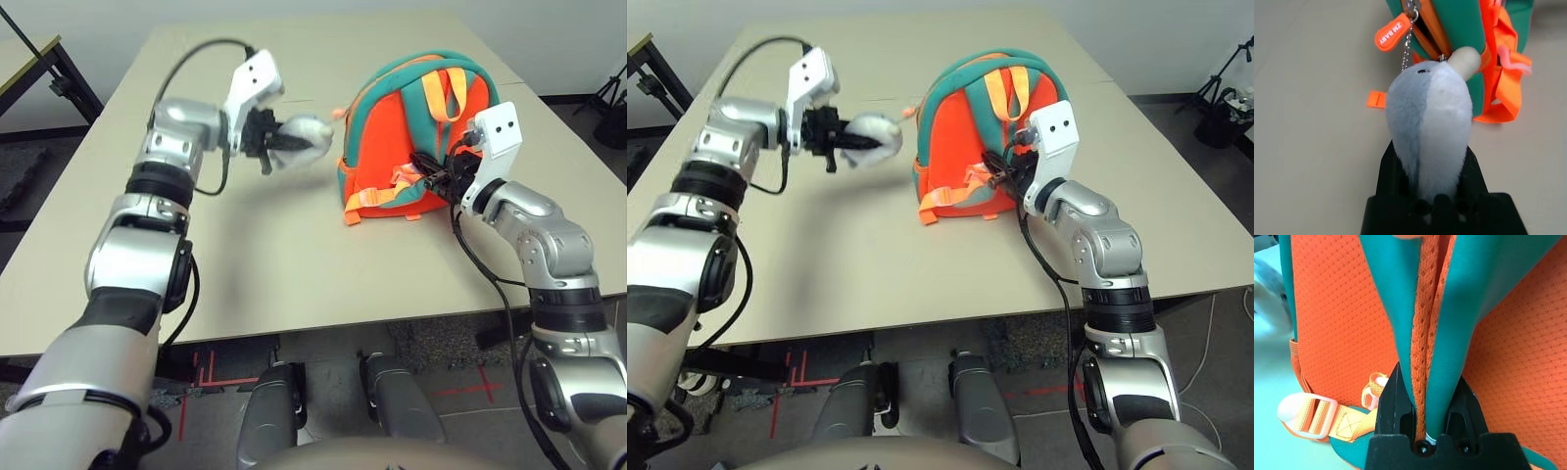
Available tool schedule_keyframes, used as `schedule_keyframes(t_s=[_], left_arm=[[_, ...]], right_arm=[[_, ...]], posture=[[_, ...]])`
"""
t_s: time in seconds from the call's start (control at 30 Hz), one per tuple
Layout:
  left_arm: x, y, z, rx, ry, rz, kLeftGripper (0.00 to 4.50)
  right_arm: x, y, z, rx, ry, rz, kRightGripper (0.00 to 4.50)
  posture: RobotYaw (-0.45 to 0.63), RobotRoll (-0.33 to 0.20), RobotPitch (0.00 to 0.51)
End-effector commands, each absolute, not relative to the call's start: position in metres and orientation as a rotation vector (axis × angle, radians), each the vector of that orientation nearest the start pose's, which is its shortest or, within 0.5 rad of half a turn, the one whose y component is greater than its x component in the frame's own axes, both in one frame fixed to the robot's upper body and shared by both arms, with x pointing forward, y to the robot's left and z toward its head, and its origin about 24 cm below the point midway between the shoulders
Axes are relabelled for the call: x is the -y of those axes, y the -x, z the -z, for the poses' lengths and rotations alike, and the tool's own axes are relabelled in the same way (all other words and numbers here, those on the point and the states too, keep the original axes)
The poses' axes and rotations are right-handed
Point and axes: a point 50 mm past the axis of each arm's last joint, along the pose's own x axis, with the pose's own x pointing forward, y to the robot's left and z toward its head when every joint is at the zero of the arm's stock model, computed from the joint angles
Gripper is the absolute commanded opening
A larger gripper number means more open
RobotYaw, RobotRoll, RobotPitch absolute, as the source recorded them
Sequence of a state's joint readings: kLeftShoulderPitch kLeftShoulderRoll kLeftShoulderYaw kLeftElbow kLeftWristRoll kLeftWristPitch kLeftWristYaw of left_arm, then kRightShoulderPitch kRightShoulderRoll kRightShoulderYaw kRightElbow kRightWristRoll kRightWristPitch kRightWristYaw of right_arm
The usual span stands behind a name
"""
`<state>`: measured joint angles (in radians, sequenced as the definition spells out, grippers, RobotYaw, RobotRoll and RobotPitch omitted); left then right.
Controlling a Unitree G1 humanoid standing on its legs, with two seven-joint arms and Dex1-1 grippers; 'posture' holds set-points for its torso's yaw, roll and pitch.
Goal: Put the pencil case into the backpack and zip it.
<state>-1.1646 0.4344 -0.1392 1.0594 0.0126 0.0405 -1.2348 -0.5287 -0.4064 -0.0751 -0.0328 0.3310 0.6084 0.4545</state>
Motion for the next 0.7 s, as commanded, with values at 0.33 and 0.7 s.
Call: schedule_keyframes(t_s=[0.33,0.7], left_arm=[[-0.146,-0.383,-0.120,-0.484,-0.490,1.167,0.41],[-0.141,-0.392,-0.149,-0.387,-0.342,1.145,1.82]], right_arm=[[0.181,-0.330,-0.157,-0.090,0.077,-0.490,0.39],[0.181,-0.326,-0.163,-0.104,0.068,-0.535,0.74]], posture=[[-0.21,0.000,0.086],[-0.22,0.000,0.087]])
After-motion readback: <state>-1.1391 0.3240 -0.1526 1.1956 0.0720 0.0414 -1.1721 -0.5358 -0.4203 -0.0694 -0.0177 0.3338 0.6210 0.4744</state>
